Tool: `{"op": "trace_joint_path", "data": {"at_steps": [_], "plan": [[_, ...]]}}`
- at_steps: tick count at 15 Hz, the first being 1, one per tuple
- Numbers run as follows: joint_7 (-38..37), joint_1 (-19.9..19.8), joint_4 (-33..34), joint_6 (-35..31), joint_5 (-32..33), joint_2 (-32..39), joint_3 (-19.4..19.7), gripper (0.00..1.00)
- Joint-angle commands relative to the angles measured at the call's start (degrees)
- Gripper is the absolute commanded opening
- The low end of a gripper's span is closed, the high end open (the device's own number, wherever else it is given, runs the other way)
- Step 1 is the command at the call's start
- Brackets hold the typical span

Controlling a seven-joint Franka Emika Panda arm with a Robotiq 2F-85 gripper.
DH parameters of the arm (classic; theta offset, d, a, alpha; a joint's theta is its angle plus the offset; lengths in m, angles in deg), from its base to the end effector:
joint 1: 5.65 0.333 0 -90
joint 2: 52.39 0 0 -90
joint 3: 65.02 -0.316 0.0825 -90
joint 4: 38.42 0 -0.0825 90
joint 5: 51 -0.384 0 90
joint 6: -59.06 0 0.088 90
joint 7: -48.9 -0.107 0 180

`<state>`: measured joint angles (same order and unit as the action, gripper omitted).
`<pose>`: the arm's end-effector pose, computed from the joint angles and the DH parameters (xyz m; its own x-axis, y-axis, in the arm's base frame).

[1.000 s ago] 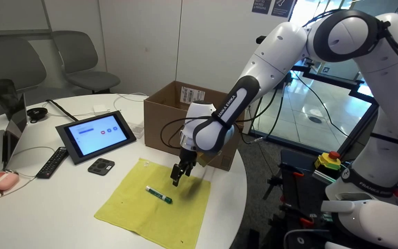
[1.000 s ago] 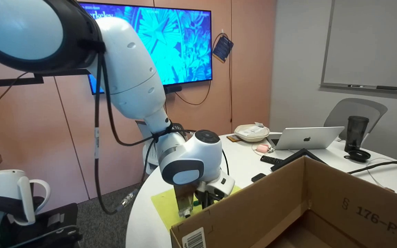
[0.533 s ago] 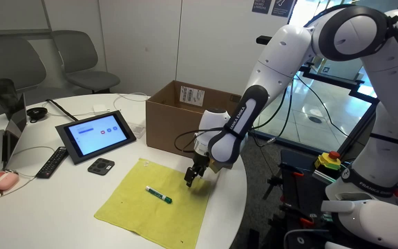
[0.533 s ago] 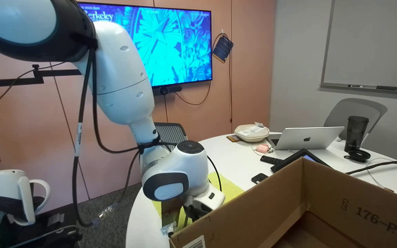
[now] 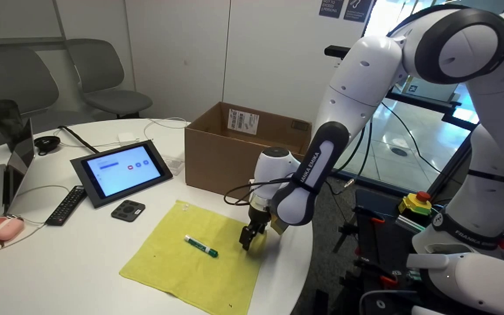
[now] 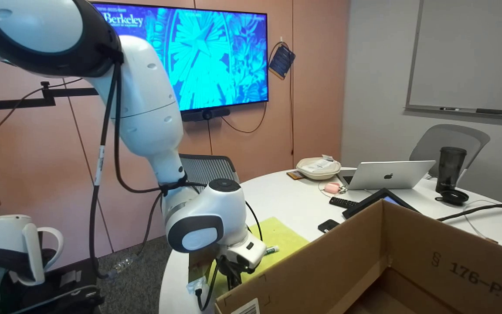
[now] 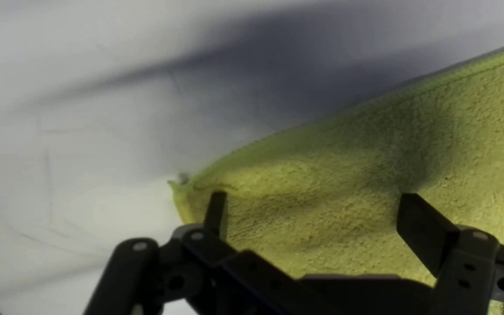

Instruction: Put the green marker on the yellow towel, fold the towel twice and put it in the brown box

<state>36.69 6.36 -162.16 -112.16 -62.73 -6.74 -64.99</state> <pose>0.5169 0.0950 0.0283 0.9786 -0.2046 0.0197 -0.2037 -0.9781 -0.0422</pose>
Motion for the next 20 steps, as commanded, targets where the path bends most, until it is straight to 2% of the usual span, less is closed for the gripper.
{"op": "trace_joint_path", "data": {"at_steps": [1, 9, 20], "plan": [[-2.7, 2.6, -1.5, 0.2, 1.1, -1.2, 2.1, 1.0], [-5.3, 5.1, -2.9, -1.2, 1.3, -1.4, 7.2, 1.0], [-4.1, 2.7, -0.9, -0.2, 0.8, -0.1, 3.5, 1.0]]}}
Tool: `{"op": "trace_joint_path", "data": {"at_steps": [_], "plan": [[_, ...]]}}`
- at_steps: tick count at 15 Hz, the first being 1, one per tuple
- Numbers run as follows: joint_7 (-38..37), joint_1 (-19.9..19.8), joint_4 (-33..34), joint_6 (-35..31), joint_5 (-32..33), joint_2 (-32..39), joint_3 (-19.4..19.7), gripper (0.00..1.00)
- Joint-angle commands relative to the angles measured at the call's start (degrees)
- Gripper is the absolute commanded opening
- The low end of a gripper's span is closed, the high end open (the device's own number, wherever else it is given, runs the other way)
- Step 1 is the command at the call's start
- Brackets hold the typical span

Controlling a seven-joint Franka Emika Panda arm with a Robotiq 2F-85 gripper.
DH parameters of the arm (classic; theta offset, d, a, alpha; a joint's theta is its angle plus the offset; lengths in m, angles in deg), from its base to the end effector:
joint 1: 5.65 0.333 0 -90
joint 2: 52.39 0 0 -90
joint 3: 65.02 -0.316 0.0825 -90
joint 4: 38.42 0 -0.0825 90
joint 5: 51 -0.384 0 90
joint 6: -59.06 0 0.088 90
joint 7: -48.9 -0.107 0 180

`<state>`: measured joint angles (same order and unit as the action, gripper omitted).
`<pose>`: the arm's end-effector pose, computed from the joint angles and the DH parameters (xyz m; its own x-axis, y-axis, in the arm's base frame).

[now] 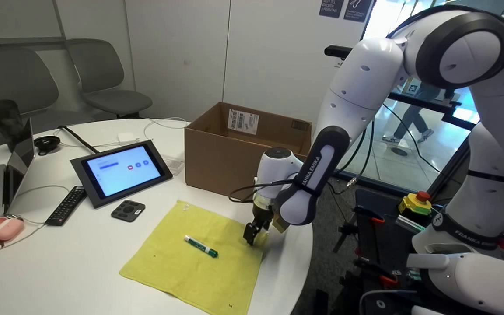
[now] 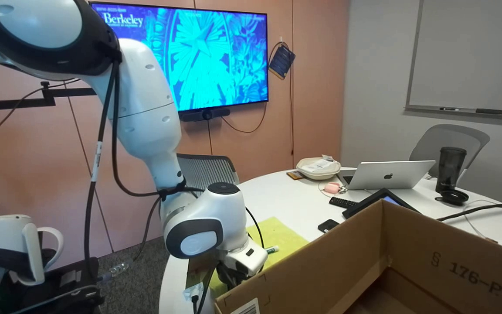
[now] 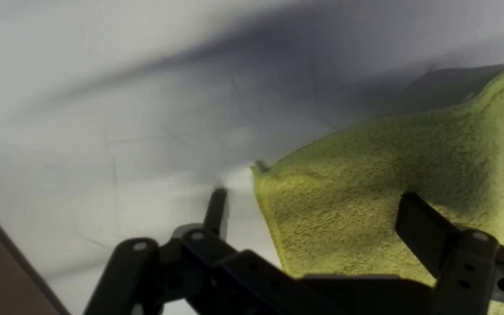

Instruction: Put the green marker on the yellow towel, fold the towel twice and put it in the brown box

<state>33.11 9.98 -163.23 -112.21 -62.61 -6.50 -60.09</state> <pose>0.5114 0.0764 0.0242 0.9655 -0.2590 0.0275 -0.2596 -0.9655 0.0209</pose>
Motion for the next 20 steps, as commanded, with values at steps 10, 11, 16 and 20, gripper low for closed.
{"op": "trace_joint_path", "data": {"at_steps": [10, 11, 16, 20], "plan": [[-0.2, -1.3, 0.7, 0.1, 0.8, -0.7, -2.2, 0.28], [-0.1, -1.6, 0.8, 0.3, 0.8, -0.7, -2.5, 0.21], [2.2, -6.1, 1.0, 0.9, 0.4, -1.2, -6.9, 0.07], [6.0, -11.5, 0.6, 1.0, 0.3, -2.0, -11.7, 0.07]]}}
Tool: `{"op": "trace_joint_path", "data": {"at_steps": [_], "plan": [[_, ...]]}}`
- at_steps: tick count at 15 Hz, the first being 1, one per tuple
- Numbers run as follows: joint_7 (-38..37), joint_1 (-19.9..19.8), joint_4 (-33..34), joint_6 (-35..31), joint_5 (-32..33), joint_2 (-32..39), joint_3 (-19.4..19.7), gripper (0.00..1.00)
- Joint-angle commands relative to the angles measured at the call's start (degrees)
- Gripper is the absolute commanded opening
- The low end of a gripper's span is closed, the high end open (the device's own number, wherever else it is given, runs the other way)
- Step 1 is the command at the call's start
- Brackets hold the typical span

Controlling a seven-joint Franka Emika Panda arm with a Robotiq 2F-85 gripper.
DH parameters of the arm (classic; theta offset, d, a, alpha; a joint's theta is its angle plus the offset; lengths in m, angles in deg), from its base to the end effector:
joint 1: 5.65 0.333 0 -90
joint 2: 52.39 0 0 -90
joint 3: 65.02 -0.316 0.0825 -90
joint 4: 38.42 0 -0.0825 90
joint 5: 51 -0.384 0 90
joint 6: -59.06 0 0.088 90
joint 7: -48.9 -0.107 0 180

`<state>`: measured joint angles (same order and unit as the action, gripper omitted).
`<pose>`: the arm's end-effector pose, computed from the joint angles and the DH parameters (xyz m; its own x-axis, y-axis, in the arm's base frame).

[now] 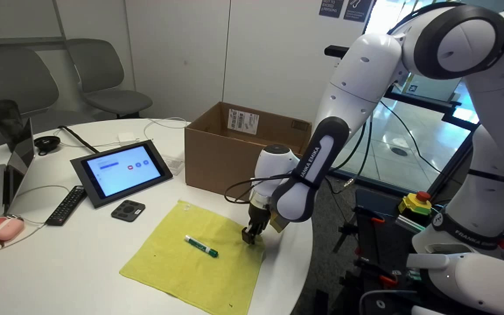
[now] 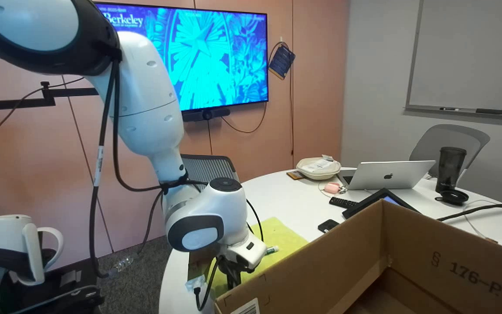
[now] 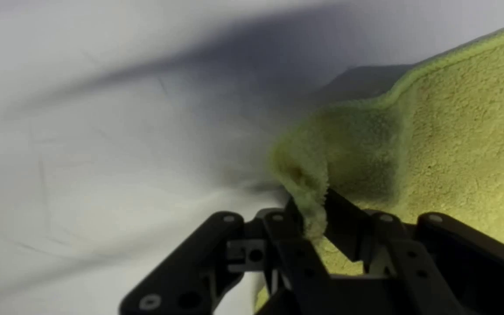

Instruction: Put the green marker on the yellow towel, fold the towel twice and put it in the brown box

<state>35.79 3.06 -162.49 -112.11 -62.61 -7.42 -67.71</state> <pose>0.5181 0.0928 0.0330 0.9703 -0.2419 0.0105 -0.2404 -0.9678 -0.0752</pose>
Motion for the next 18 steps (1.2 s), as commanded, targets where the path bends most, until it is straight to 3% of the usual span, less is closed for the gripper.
{"op": "trace_joint_path", "data": {"at_steps": [1, 10, 18], "plan": [[4.1, -5.5, -0.1, 0.8, 0.3, -1.1, -5.0, 0.07], [9.6, -12.0, -0.7, 0.3, 0.2, -3.1, -10.2, 0.07], [19.7, -20.2, 1.5, 0.9, 0.6, -2.0, -22.4, 0.06]]}}
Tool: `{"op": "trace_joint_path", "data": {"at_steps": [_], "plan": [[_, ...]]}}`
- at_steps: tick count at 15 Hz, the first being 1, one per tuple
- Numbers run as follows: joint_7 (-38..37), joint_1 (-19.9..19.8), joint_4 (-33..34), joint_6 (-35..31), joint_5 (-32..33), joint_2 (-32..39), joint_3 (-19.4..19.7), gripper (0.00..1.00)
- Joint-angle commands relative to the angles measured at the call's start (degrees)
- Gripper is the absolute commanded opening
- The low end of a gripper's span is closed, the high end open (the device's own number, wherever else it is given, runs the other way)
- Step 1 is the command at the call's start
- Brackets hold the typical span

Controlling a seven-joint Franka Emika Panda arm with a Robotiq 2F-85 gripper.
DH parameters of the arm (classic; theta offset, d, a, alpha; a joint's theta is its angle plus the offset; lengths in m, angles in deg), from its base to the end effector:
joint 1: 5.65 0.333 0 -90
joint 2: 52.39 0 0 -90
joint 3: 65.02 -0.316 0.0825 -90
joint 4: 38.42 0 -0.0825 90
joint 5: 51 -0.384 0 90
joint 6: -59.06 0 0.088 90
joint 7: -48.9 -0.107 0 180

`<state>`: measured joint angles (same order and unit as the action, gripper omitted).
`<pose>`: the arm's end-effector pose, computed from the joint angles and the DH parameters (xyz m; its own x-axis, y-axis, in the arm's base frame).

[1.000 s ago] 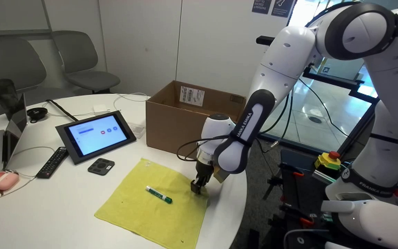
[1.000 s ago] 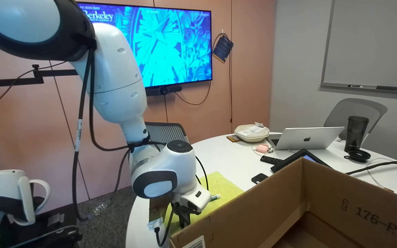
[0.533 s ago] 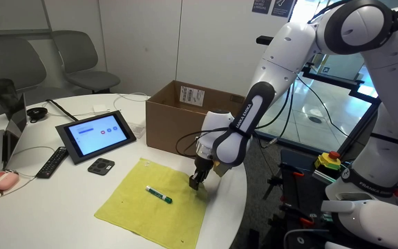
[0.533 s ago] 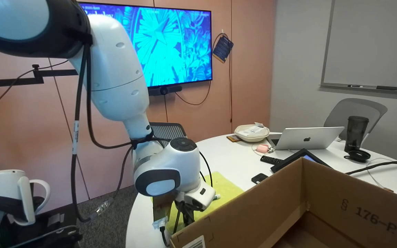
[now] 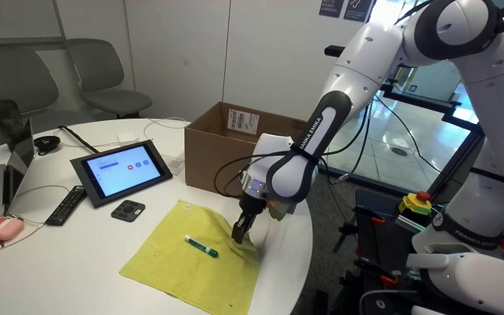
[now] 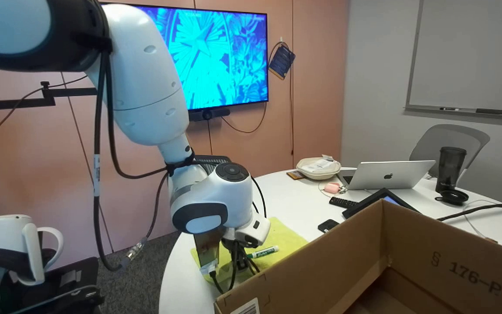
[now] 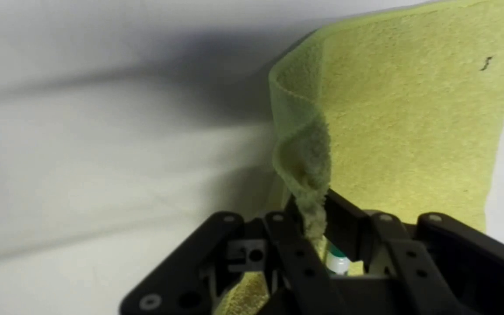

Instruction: Put the green marker on the yellow towel, fold the towel twice and put it in the brown box

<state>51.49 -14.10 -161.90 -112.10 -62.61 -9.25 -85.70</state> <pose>0.5391 0.1157 0.0750 0.9961 -0.0561 0.0686 -0.0343 -0.9579 -0.2852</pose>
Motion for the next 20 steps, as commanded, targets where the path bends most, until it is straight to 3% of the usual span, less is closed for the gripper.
{"op": "trace_joint_path", "data": {"at_steps": [1, 3, 9, 13, 18, 19, 20], "plan": [[5.4, -3.6, 1.6, 1.3, 0.9, 0.2, -6.0, 0.06], [8.3, -4.2, 2.5, 2.4, 1.4, 0.7, -8.9, 0.06], [14.9, -0.2, 5.1, 9.3, 3.7, 2.9, -12.4, 0.06], [15.3, 6.1, 6.3, 12.5, 6.1, 3.7, -10.1, 0.06], [12.5, 15.6, 8.8, 14.2, 9.2, 4.8, -3.4, 0.08], [12.3, 16.6, 9.4, 14.4, 9.4, 5.2, -2.6, 0.33], [12.3, 17.3, 9.8, 14.4, 9.6, 5.3, -2.1, 0.34]]}}
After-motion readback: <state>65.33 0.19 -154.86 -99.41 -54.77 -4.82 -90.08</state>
